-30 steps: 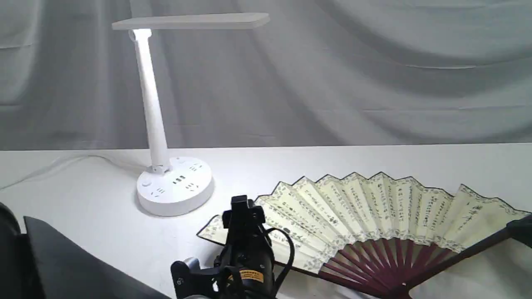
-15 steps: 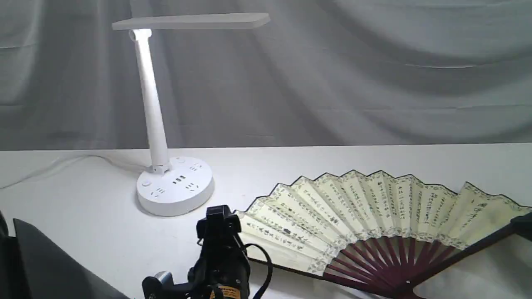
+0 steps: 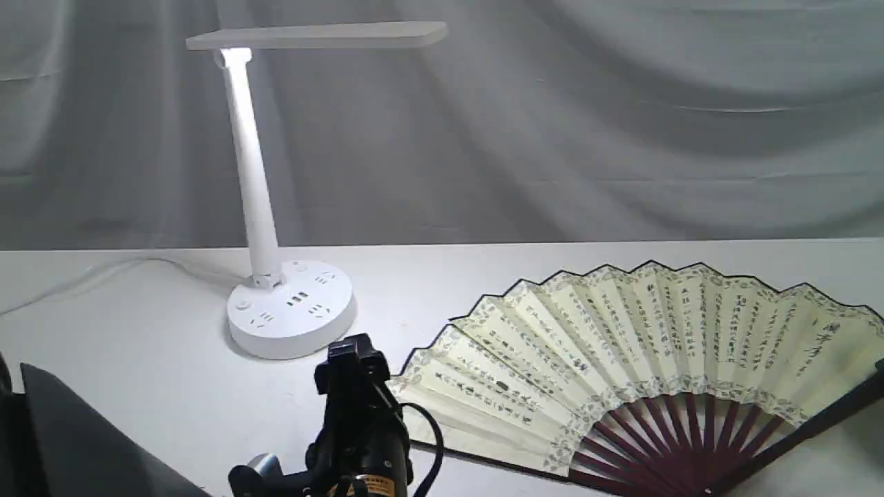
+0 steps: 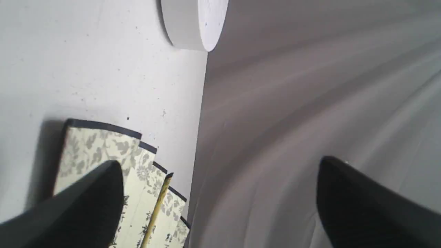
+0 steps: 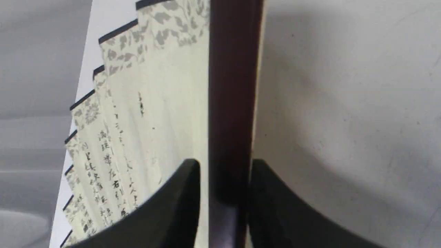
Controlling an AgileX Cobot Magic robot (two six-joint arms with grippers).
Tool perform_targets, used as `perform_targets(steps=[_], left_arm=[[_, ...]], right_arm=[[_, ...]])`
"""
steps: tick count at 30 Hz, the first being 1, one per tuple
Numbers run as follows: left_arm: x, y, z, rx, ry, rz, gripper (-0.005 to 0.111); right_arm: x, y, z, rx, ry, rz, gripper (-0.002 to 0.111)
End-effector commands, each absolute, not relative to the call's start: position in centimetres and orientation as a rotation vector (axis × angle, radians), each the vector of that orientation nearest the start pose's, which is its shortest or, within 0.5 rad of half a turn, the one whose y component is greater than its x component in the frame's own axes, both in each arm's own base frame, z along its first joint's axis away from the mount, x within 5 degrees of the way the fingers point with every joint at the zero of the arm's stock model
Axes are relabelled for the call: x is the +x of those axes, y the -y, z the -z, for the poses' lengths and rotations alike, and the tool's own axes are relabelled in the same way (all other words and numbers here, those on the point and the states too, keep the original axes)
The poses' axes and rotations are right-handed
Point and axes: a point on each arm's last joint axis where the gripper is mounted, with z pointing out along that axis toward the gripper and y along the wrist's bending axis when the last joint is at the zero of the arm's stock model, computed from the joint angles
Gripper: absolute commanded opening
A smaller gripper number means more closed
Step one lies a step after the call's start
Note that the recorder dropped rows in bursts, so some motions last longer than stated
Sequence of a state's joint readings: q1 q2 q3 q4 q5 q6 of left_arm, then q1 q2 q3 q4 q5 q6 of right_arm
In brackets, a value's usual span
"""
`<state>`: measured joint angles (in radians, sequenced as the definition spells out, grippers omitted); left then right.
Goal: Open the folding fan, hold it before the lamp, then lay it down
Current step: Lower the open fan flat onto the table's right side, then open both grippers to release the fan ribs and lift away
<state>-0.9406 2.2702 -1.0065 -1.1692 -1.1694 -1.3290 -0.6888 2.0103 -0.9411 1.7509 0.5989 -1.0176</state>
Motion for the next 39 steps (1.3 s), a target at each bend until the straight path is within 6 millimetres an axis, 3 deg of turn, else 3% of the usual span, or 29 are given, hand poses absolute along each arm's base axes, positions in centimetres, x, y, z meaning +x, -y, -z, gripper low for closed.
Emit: perform_targets(steps=[1, 5, 8, 13, 17, 24, 28, 32, 39], left_arm=[[28.1, 25.6, -7.7, -1.507, -1.194, 1.137, 0.076], [28.2, 25.6, -7.8, -1.491, -1.184, 1.145, 0.075], [28.2, 25.6, -7.9, -1.487, -1.178, 1.147, 0.075], [28.2, 25.7, -7.9, -1.475, -1.190, 1.157, 0.075], [28.2, 25.9, -7.9, -1.456, -1.215, 1.165, 0.075], [28.9, 26.9, -7.9, -1.360, -1.372, 1.235, 0.067], [30.1, 27.3, -8.7, -1.275, -1.402, 1.302, 0.058], [31.3, 27.9, -9.7, -1.188, -1.449, 1.372, 0.056], [34.1, 28.2, -11.6, -1.050, -1.754, 1.288, 0.055]], right_arm=[[31.3, 19.0, -11.0, 1.326, -1.949, -0.761, 0.044], [31.2, 19.1, -10.9, 1.331, -1.950, -0.750, 0.062], [31.1, 19.1, -11.0, 1.309, -1.987, -0.709, 0.067], [30.3, 19.5, -12.1, 1.362, -2.034, -0.576, 0.067], [29.7, 19.4, -13.8, 1.289, -2.098, -0.504, 0.067], [29.8, 17.9, -16.0, 1.165, -2.117, -0.658, 0.067], [29.8, 17.1, -16.2, 1.108, -2.151, -0.767, 0.063], [29.7, 16.6, -16.2, 1.060, -2.190, -0.814, 0.057], [30.6, 14.4, -16.2, 0.919, -2.268, -0.838, 0.052]])
